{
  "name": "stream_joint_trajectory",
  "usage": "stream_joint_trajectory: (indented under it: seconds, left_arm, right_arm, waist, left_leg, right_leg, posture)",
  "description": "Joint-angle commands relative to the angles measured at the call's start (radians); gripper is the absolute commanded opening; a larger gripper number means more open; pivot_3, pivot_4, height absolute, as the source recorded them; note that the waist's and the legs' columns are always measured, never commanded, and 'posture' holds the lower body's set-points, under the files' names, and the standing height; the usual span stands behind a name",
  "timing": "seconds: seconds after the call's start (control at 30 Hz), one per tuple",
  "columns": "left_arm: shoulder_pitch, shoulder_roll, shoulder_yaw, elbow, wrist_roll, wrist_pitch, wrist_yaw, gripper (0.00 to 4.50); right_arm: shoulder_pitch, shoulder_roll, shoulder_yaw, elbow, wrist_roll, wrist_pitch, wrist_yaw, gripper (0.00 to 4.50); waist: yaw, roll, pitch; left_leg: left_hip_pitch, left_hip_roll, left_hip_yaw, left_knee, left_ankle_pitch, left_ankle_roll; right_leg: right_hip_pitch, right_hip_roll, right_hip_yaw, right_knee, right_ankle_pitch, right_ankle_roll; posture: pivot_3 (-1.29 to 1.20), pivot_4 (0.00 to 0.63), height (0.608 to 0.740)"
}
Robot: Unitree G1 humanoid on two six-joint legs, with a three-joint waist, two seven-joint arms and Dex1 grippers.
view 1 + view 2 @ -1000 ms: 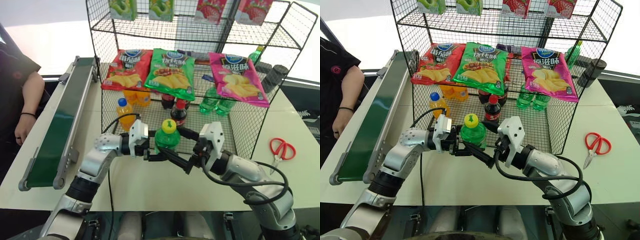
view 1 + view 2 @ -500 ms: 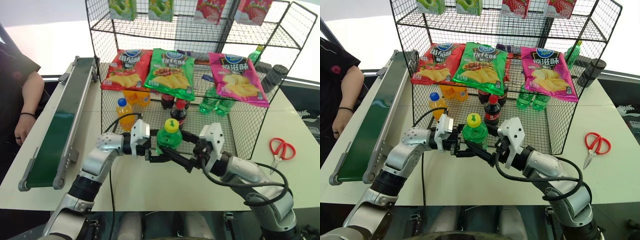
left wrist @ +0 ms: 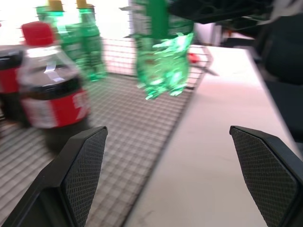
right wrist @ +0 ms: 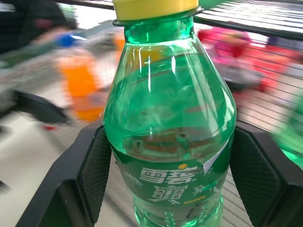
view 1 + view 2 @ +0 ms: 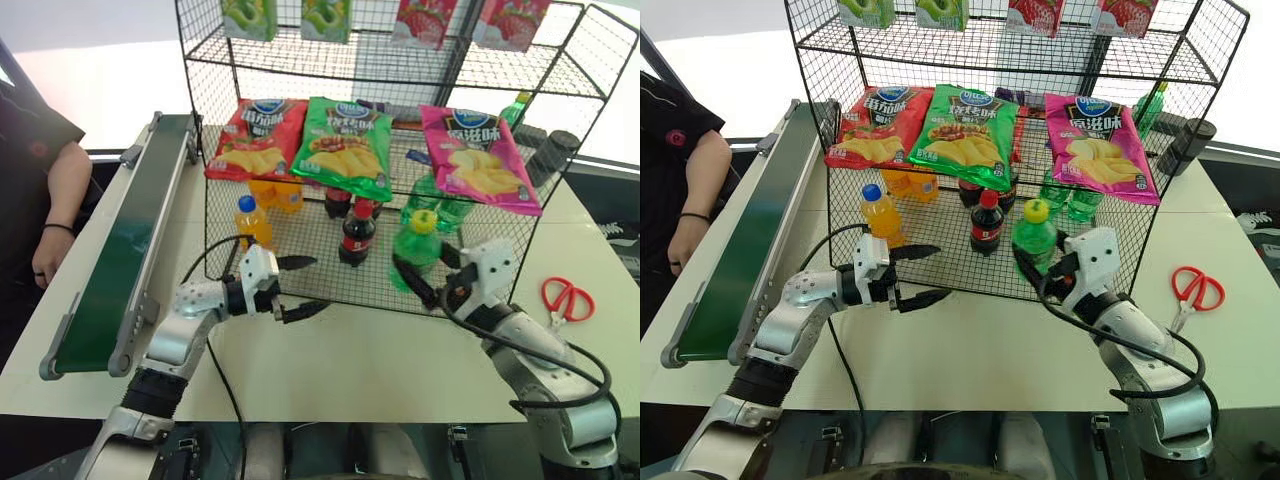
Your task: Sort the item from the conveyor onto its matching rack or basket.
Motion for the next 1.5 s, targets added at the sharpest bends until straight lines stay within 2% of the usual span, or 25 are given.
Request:
stream_joint_trajectory:
  seconds: [0.03, 0.2, 0.4, 0.7, 1.03, 1.1, 1.13, 1.5]
  left_arm:
    - [0.025, -0.014, 0.031, -0.044, -0.01, -0.016, 0.047, 4.4]
    - [0.051, -0.018, 0.026, -0.072, -0.01, -0.016, 0.064, 4.4]
    - [0.042, -0.019, 0.028, -0.099, -0.024, 0.004, 0.074, 4.4]
    - [0.031, -0.02, 0.02, -0.124, -0.027, 0.032, 0.083, 4.4]
    - [0.03, -0.022, 0.018, -0.145, -0.029, 0.054, 0.094, 4.4]
    - [0.03, -0.022, 0.017, -0.146, -0.03, 0.056, 0.095, 4.5]
    - [0.029, -0.022, 0.016, -0.145, -0.03, 0.056, 0.094, 4.5]
    - [0.025, -0.024, 0.014, -0.14, -0.033, 0.064, 0.099, 4.5]
  right_arm:
    - [-0.002, 0.048, -0.054, 0.063, -0.078, -0.121, -0.073, 3.07]
    - [-0.059, 0.118, -0.069, 0.222, -0.15, -0.22, -0.15, 3.07]
    - [-0.151, 0.175, -0.072, 0.4, -0.176, -0.308, -0.177, 3.07]
    - [-0.264, 0.201, -0.103, 0.617, -0.184, -0.422, -0.207, 3.07]
    - [-0.267, 0.229, -0.121, 0.642, -0.122, -0.451, -0.155, 3.07]
    - [-0.262, 0.231, -0.12, 0.633, -0.112, -0.449, -0.145, 4.1]
    - [-0.26, 0.231, -0.119, 0.628, -0.112, -0.448, -0.143, 4.43]
    - [-0.099, 0.189, -0.068, 0.414, -0.194, -0.386, -0.146, 4.43]
  waist:
    - [-0.002, 0.0, 0.0]
    - [-0.004, 0.002, 0.001]
    - [-0.005, 0.003, 0.001]
    - [-0.004, 0.004, 0.002]
    - [-0.006, 0.004, 0.002]
    - [-0.006, 0.004, 0.002]
    - [-0.006, 0.005, 0.002]
    - [-0.004, 0.005, 0.001]
  left_leg:
    - [0.0, 0.0, 0.0, 0.0, 0.0, 0.0]
    - [0.001, 0.001, 0.001, 0.0, 0.0, 0.0]
    - [0.001, 0.001, 0.001, 0.0, 0.0, 0.0]
    - [0.001, 0.001, 0.001, 0.0, 0.0, 0.0]
    - [0.001, 0.001, 0.001, 0.0, 0.0, 0.0]
    - [0.001, 0.001, 0.001, 0.0, 0.0, 0.0]
    - [0.001, 0.001, 0.001, 0.0, 0.0, 0.0]
    - [0.001, 0.001, 0.001, 0.0, 0.0, 0.0]
  right_leg:
    - [0.0, 0.0, 0.0, 0.0, 0.0, 0.0]
    - [-0.001, 0.001, 0.001, 0.001, 0.0, 0.0]
    - [-0.001, 0.001, 0.002, 0.003, 0.0, 0.0]
    - [-0.001, 0.0, 0.002, 0.002, 0.0, 0.0]
    - [-0.001, 0.0, 0.002, 0.003, 0.0, 0.0]
    - [-0.001, 0.0, 0.002, 0.003, 0.0, 0.0]
    - [-0.001, 0.0, 0.002, 0.003, 0.0, 0.0]
    - [-0.001, 0.0, 0.002, 0.002, 0.0, 0.0]
  posture:
    - [0.0, 0.15, 0.74]
    - [0.0, 0.15, 0.74]
    - [0.0, 0.15, 0.74]
    - [0.0, 0.15, 0.74]
    - [0.0, 0.15, 0.74]
    - [0.0, 0.15, 0.74]
    - [0.0, 0.15, 0.74]
    - [0.0, 0.15, 0.74]
